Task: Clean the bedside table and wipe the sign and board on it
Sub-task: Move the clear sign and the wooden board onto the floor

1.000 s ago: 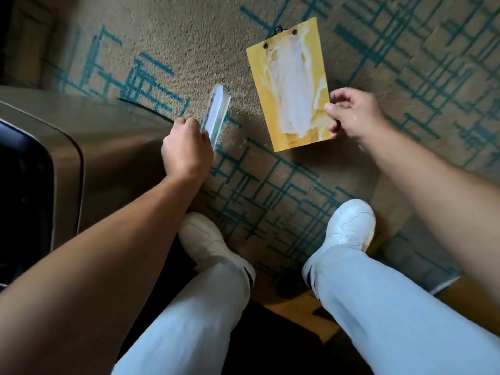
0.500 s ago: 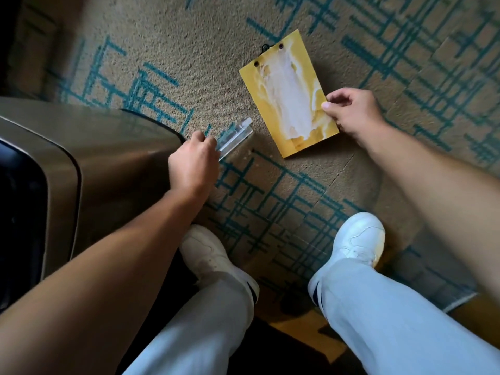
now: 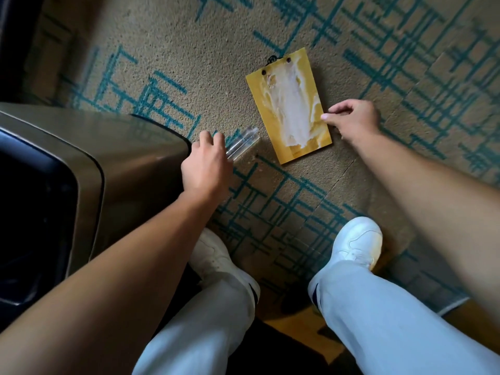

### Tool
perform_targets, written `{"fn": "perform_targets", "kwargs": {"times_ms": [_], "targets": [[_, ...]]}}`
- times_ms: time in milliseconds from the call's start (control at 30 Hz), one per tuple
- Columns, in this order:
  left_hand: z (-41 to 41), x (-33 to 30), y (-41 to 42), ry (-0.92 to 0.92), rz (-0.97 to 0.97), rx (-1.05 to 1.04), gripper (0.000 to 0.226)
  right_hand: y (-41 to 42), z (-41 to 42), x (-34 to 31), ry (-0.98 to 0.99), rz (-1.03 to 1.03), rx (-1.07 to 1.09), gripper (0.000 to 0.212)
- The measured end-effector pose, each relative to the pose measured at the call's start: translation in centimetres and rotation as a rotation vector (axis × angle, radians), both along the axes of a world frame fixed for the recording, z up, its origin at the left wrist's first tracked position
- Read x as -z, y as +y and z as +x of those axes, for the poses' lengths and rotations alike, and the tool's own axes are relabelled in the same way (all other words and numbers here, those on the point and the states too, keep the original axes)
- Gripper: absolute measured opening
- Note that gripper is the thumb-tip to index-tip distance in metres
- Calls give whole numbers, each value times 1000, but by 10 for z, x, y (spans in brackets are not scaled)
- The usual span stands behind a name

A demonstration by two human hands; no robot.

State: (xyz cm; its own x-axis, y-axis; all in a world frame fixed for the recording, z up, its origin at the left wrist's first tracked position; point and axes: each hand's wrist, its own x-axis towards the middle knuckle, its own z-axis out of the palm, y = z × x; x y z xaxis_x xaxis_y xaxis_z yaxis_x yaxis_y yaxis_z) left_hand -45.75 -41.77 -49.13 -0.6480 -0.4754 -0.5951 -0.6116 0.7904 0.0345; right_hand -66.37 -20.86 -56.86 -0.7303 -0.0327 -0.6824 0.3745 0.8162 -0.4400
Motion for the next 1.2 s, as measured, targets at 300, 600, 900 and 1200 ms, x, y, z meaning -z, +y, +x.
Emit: {"fn": "perform_targets", "kwargs": {"times_ms": [300,600,900,1200], "targets": [[-18,-151,5,422,173,-6,40,-34,-2,-148,84,55,-150,35],[36,-372,-55,560,14,-69,59,-82,40,-412,503,-170,-754,55],[163,-550,-86,539,-125,-413,54,-131,114,-631,666,-344,-1061,59],[360,-607,-36,408,-359,-845,49,-209,225,-689,607,-607,-1608,61]]}}
